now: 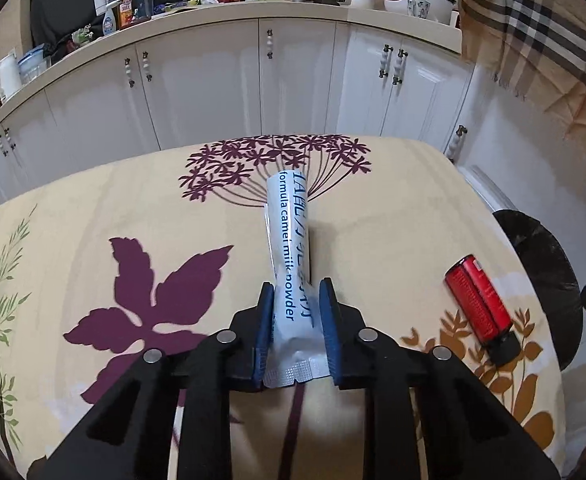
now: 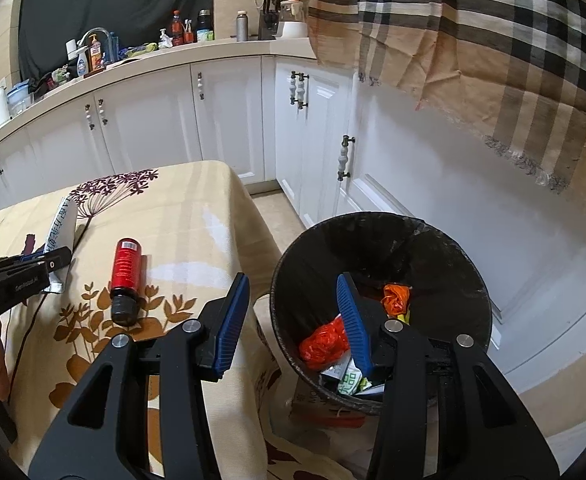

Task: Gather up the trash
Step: 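Grasp the white milk-powder sachet with the left gripper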

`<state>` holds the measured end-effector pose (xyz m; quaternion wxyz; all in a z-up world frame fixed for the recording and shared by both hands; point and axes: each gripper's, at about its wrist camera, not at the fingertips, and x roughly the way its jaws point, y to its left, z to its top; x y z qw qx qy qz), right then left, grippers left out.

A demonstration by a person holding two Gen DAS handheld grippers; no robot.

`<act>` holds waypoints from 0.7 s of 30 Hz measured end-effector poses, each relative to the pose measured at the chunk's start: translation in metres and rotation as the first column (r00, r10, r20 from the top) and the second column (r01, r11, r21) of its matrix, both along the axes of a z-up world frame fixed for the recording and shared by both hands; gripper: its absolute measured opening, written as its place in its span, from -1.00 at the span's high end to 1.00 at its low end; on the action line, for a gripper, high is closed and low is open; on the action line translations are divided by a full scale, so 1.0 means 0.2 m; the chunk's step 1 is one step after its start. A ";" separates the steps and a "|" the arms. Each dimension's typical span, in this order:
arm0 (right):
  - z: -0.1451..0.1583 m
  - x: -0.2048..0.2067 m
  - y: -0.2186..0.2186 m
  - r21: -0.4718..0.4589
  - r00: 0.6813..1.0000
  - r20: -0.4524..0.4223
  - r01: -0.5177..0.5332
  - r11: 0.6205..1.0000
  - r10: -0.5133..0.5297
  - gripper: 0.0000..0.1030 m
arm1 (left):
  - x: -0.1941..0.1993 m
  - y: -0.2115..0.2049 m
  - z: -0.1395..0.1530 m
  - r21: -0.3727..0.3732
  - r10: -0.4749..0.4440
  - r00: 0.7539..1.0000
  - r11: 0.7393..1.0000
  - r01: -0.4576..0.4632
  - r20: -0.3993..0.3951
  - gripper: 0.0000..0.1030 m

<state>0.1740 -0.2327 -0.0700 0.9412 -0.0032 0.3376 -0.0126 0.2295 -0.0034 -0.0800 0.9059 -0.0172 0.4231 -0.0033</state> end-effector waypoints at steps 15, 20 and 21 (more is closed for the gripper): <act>0.03 0.01 0.21 -0.011 0.997 0.000 -0.078 0.997 0.078 0.14 | -0.17 0.26 0.00 0.022 0.054 0.999 0.998 -0.054 0.004 0.59; 0.03 0.04 0.31 -0.015 0.993 -0.007 -0.120 0.993 0.120 0.14 | -0.22 0.38 0.00 0.029 0.093 0.996 0.995 -0.093 0.008 0.59; 0.03 0.05 0.33 -0.016 0.992 -0.011 -0.130 0.991 0.130 0.14 | -0.23 0.40 0.01 0.037 0.103 0.995 0.994 -0.103 0.011 0.59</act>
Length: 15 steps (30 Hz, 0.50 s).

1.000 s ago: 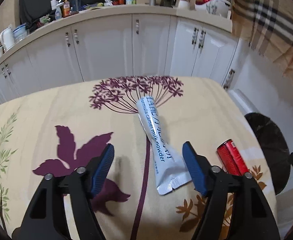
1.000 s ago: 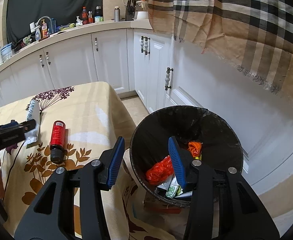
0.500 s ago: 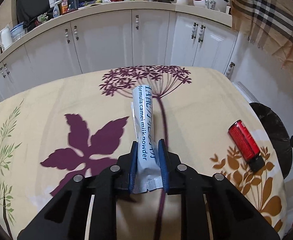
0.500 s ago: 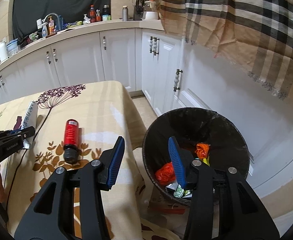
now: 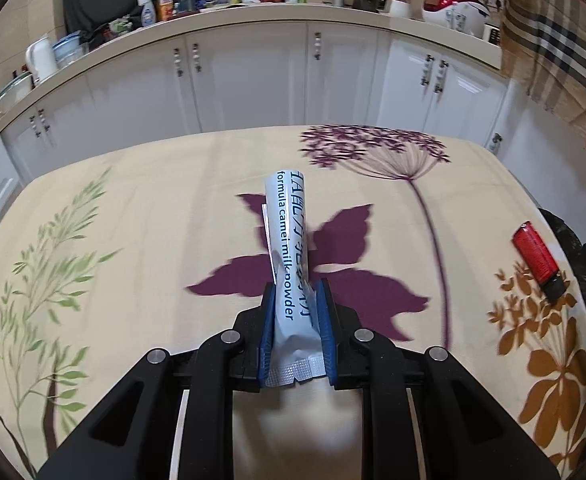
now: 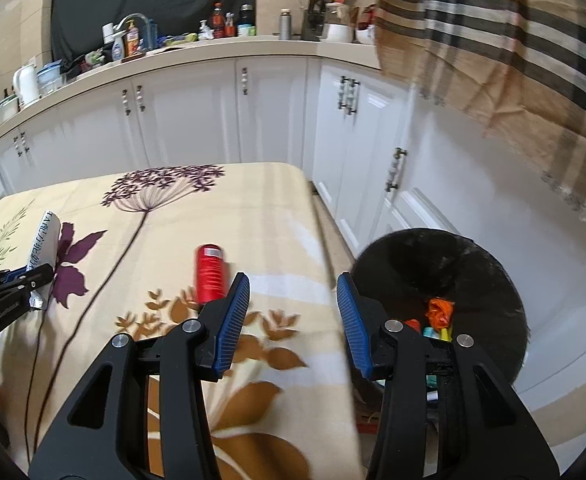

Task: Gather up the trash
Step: 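Grasp the white milk-powder sachet with the left gripper, then grasp the red can with the right gripper while the left gripper holds the sachet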

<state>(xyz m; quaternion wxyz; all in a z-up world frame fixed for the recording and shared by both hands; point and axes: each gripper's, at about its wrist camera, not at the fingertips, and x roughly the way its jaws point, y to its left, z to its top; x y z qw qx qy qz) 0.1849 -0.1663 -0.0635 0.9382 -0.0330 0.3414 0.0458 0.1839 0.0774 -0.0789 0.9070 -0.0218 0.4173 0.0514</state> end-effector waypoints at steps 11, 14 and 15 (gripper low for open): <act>-0.06 0.12 0.24 -0.030 0.994 -0.075 -0.084 0.996 0.082 0.00 | -0.08 0.21 0.00 0.000 0.060 0.998 0.998 -0.060 -0.001 0.59; -0.10 0.15 0.27 -0.043 0.991 -0.105 -0.089 0.995 0.084 0.00 | -0.09 0.22 0.00 -0.004 0.060 0.998 0.998 -0.060 0.003 0.59; -0.11 0.16 0.27 -0.046 0.990 -0.117 -0.087 0.995 0.081 0.00 | -0.09 0.22 0.01 -0.006 0.058 0.998 0.998 -0.058 0.004 0.59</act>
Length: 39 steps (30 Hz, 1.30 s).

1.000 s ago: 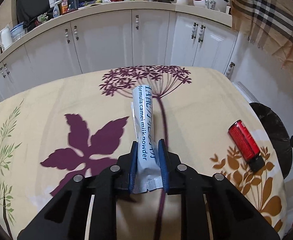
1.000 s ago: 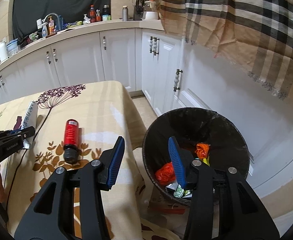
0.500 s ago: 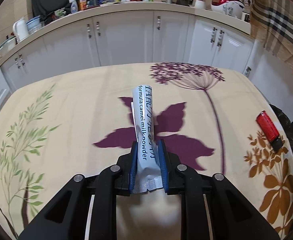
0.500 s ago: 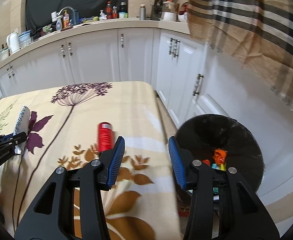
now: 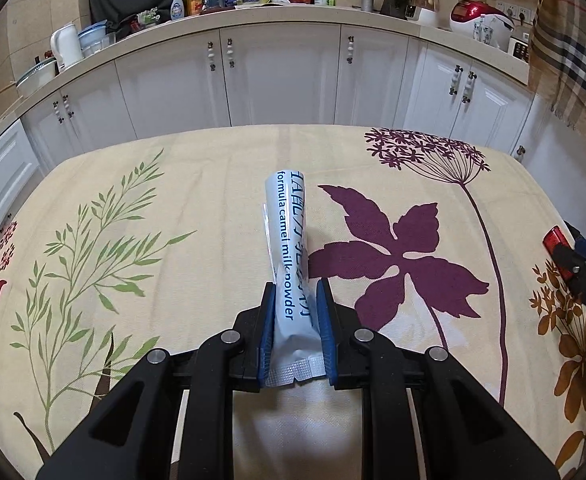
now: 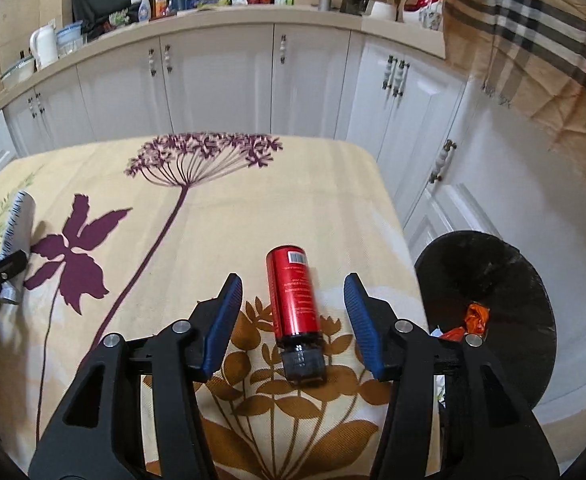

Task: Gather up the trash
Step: 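Grasp the red can with the right gripper while the left gripper holds the sachet, then carry the red can and white sachet over the bin and open both grippers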

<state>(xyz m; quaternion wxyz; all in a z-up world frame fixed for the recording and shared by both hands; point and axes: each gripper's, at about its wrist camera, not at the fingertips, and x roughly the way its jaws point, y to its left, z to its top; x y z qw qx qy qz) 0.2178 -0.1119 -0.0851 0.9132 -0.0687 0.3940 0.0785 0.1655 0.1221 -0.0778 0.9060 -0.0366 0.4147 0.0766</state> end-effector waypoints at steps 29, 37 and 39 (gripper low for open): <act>0.08 -0.27 -0.05 0.052 0.999 0.044 0.011 0.999 -0.013 0.56 | -0.13 -0.13 0.05 -0.031 -0.069 0.996 0.997 0.071 0.049 0.59; 0.16 -0.40 -0.15 0.064 0.993 0.105 0.044 0.997 -0.050 0.56 | -0.17 -0.32 0.11 -0.029 -0.145 0.986 0.989 0.147 0.082 0.59; 0.18 -0.43 -0.19 0.067 0.991 0.117 0.058 0.996 -0.066 0.56 | -0.17 -0.38 0.13 -0.026 -0.171 0.981 0.984 0.174 0.092 0.59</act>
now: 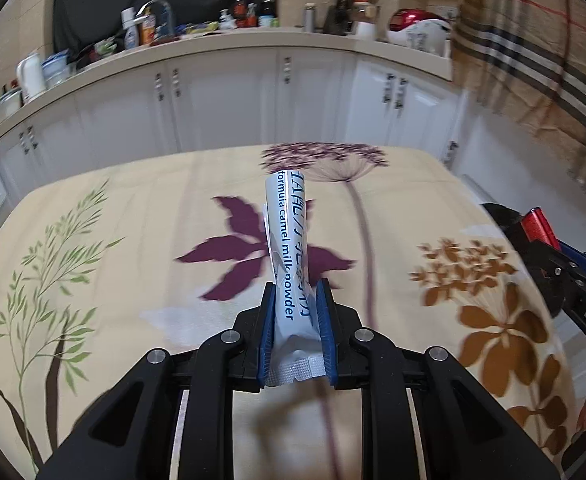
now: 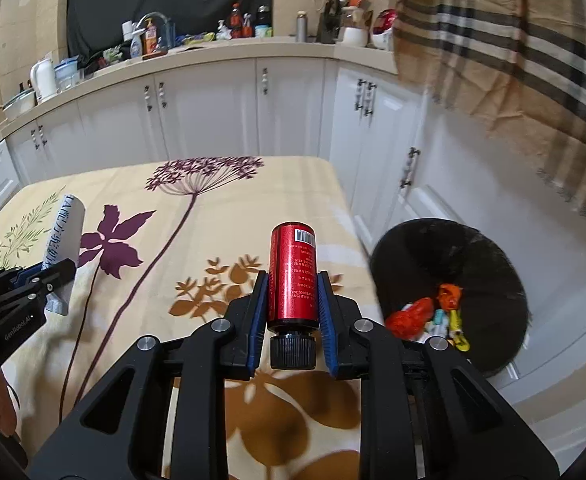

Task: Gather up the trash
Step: 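Carry the red can and white sachet over the bin and open both grippers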

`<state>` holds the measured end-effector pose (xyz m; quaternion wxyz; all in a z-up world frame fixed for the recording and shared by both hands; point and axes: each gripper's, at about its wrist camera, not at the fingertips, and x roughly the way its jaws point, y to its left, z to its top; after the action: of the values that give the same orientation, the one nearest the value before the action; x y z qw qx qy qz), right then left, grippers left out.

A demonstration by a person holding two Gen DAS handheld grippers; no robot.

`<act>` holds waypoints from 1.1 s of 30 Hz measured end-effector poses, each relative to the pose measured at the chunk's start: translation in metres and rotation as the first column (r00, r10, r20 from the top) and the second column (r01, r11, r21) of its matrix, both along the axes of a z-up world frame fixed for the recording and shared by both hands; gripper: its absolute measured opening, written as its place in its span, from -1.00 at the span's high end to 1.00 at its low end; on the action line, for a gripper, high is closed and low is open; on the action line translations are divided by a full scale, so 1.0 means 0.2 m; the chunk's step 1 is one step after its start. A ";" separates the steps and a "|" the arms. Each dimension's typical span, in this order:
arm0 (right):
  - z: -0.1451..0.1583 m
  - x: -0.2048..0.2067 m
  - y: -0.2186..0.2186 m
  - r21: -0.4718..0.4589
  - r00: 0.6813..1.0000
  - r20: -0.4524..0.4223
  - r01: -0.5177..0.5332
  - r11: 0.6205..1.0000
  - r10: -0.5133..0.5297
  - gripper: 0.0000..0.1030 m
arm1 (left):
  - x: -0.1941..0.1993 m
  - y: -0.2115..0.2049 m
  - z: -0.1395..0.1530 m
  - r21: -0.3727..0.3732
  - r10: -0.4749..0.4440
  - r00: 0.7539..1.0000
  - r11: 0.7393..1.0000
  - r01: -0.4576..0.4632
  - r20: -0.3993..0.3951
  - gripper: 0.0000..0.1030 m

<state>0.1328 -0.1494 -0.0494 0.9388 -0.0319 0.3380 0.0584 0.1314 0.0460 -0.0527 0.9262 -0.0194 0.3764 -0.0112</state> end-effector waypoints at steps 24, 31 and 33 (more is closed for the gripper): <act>0.13 -0.06 -0.58 0.037 0.967 0.124 0.218 0.975 -0.221 0.55 | 0.16 -0.74 0.18 0.017 -0.244 0.959 0.969 0.245 0.144 0.59; 0.12 0.02 -0.72 0.038 0.953 0.137 0.266 0.963 -0.269 0.55 | 0.25 -0.93 0.17 0.045 -0.303 0.940 0.953 0.300 0.155 0.59; 0.11 0.04 -0.74 0.039 0.951 0.136 0.276 0.960 -0.279 0.55 | 0.28 -0.97 0.16 0.047 -0.315 0.937 0.949 0.312 0.151 0.59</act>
<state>0.1406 -0.2983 -0.0274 0.9594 0.0208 0.2716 -0.0731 0.1874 -0.1485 -0.0212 0.9394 0.0519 0.3009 -0.1560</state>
